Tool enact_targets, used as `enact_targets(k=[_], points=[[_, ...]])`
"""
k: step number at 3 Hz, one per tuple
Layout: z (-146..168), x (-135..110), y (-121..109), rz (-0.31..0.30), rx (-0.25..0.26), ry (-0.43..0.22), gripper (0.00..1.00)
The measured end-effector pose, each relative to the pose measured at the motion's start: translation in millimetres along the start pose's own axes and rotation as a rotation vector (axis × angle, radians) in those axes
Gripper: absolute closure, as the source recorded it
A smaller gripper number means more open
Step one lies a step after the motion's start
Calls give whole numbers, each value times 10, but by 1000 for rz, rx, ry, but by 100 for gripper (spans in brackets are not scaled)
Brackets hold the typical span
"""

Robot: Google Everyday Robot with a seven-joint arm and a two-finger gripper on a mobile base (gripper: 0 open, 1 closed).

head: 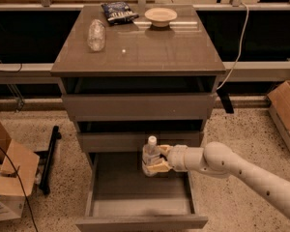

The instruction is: Place blue plastic bottle into bottom drawer

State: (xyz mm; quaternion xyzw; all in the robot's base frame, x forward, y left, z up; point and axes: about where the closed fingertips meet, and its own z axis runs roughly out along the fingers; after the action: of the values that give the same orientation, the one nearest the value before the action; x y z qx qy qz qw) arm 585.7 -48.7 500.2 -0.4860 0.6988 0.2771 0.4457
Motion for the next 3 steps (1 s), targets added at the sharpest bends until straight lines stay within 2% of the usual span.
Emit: enact_targets(k=[1, 3], points=[[13, 9, 18, 3, -3, -1, 100], [422, 812, 31, 21, 31, 29, 100]])
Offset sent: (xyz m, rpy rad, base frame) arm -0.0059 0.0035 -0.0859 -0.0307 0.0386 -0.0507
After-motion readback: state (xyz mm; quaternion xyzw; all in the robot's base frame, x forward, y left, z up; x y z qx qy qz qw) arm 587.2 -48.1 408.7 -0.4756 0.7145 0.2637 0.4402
